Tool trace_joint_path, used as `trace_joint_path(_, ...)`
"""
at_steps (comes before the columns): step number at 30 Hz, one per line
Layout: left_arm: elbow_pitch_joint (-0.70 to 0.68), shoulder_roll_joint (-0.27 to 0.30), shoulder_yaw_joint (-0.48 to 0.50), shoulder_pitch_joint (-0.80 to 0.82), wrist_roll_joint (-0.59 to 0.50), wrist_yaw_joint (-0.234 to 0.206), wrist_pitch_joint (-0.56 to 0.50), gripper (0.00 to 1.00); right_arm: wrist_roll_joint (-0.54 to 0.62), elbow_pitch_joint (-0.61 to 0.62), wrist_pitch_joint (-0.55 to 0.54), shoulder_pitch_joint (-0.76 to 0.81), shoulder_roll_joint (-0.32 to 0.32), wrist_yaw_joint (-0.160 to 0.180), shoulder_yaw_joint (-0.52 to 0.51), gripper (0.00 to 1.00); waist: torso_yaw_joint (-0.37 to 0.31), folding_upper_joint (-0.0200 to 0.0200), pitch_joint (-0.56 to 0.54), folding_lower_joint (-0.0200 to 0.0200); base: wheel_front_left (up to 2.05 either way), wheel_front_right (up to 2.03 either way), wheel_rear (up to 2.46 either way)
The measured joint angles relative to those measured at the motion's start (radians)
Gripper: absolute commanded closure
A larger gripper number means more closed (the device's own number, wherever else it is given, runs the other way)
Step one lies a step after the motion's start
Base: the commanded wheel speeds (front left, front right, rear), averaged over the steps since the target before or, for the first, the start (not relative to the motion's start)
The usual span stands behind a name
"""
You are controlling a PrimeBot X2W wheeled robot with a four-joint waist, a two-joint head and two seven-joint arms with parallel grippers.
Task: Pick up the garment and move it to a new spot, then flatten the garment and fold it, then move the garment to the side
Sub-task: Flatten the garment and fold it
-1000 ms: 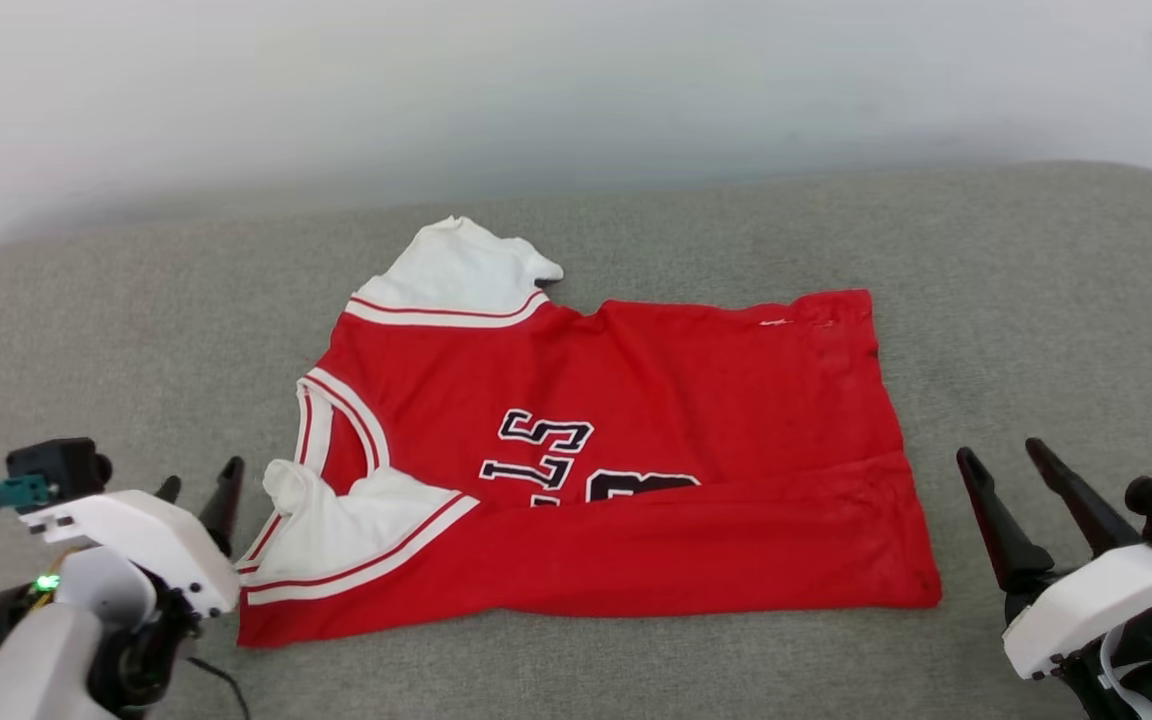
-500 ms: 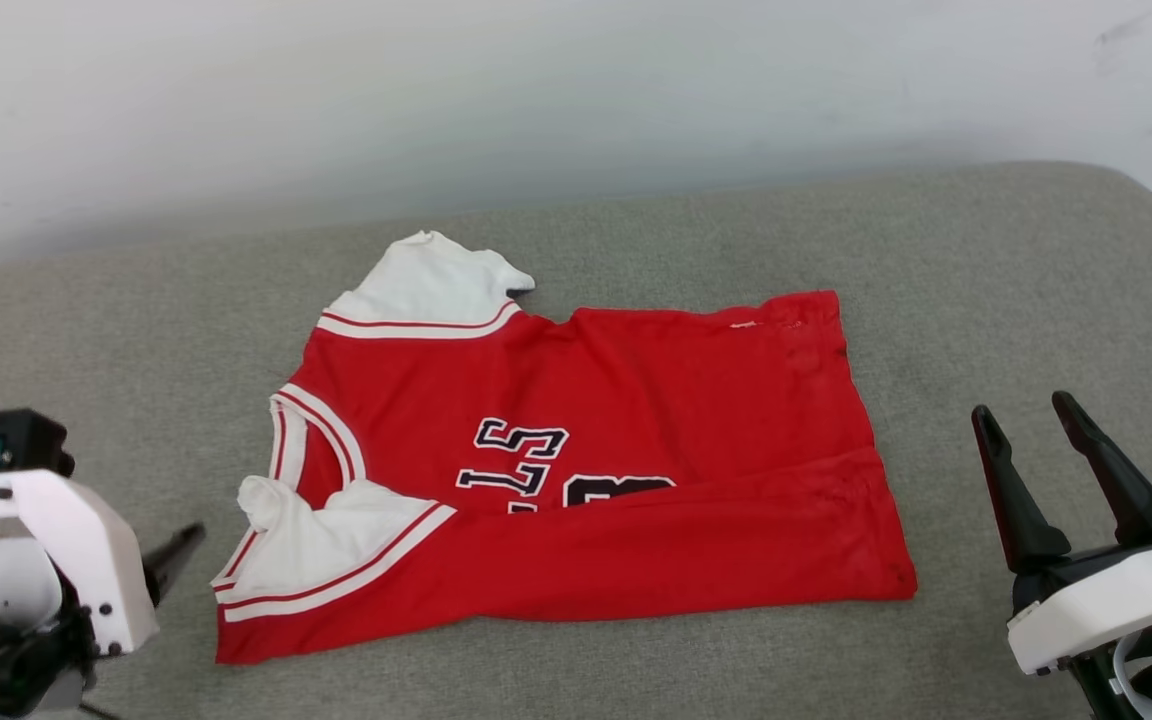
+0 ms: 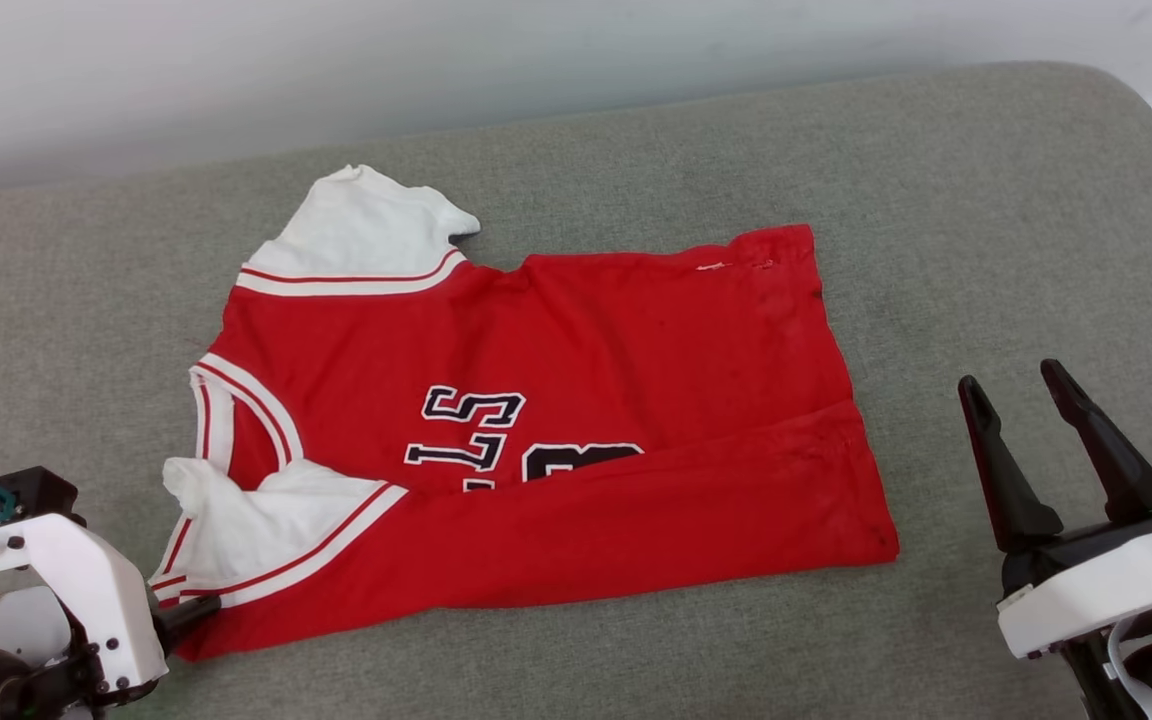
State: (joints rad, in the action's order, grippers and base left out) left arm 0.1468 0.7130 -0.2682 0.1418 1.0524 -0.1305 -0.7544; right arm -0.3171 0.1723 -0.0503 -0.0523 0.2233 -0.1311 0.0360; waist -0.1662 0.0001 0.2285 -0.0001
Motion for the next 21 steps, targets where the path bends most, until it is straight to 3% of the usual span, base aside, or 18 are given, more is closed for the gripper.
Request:
trace_joint_path(1, 0.006, -0.002, 0.001, 0.003, 0.005, 0.002, -0.001, 0.84, -0.002, -0.002, -0.003, 0.000, 0.000, 0.000, -0.004, 0.00, -0.003, 0.0000, 0.005, 0.0000, 0.00, 0.00, 0.00)
trace_joint_path(2, 0.011, -0.004, 0.002, 0.005, 0.007, 0.007, 0.000, 1.00, -0.009, -0.005, -0.011, 0.000, 0.000, 0.000, -0.009, 0.00, -0.006, 0.0000, 0.008, 0.0000, 0.00, 0.00, 0.00)
trace_joint_path(9, 0.034, -0.058, -0.007, 0.012, 0.004, 0.036, 0.063, 1.00, -0.109, -0.041, -0.148, 0.002, 0.051, 0.000, -0.028, 0.00, 0.013, 0.0000, -0.016, 0.0000, 0.00, 0.00, 0.00)
trace_joint_path(16, -0.018, -0.072, -0.009, 0.017, -0.038, 0.041, 0.135, 1.00, -0.245, -0.117, -0.482, -0.002, 0.147, 0.000, -0.030, 0.00, 0.065, 0.0000, -0.045, 0.0000, 0.00, 0.00, 0.00)
trace_joint_path(21, -0.104, -0.071, -0.011, 0.033, -0.074, 0.025, 0.163, 1.00, -0.300, -0.162, -0.680, -0.033, 0.161, 0.000, -0.024, 0.00, 0.108, 0.0000, -0.041, 0.0000, 0.00, 0.00, 0.00)
